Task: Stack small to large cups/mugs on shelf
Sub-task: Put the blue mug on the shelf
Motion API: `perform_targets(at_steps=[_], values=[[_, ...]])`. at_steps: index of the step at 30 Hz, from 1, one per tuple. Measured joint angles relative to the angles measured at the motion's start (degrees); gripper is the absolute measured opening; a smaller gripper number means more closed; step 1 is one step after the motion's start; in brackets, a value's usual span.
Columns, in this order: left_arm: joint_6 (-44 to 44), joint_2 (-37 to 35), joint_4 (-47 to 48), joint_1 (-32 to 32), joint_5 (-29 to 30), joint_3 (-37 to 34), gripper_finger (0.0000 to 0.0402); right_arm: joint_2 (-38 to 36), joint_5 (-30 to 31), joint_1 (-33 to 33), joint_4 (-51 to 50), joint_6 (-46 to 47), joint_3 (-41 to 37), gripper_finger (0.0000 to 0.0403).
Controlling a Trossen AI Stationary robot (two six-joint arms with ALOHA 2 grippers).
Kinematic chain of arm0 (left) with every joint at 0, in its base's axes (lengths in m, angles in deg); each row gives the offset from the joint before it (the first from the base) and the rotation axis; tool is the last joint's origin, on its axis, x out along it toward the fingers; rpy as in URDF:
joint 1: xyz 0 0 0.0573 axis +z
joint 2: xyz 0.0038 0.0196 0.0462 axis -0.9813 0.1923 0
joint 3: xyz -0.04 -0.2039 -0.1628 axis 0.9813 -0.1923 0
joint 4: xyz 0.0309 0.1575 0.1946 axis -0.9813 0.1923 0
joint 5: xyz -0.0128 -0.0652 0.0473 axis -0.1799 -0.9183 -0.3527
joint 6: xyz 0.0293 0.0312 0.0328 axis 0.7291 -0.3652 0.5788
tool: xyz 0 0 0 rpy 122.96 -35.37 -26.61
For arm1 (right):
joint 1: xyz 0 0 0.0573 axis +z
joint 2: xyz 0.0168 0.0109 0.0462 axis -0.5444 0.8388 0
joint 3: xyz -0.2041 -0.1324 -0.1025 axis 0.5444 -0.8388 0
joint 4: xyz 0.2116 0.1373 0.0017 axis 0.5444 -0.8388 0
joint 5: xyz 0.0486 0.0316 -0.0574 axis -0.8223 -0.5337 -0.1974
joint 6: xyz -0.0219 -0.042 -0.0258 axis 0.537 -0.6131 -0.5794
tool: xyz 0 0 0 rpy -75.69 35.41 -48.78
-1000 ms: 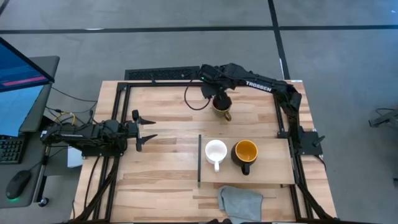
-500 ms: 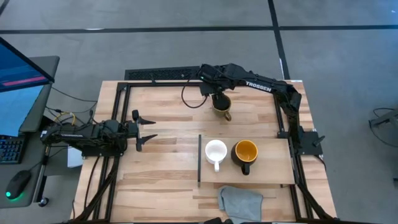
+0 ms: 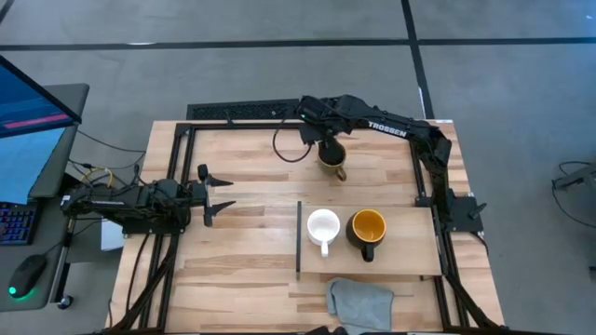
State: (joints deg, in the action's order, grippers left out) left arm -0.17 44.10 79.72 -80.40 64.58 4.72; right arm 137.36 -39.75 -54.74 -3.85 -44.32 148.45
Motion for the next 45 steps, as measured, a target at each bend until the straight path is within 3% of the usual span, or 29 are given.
perform_targets(at_steps=[19, 45], values=[[-1.2, -0.01, -0.01, -0.01, 0.01, -0.02, 0.0266, 0.41, 1.1, 0.02, -1.33, -4.02, 0.0, 0.0244], [-1.18, -0.02, -0.02, 0.01, 0.02, -0.02, 0.0266, 9.01, 4.26, 1.38, -3.05, -4.55, 0.09, 0.0244]])
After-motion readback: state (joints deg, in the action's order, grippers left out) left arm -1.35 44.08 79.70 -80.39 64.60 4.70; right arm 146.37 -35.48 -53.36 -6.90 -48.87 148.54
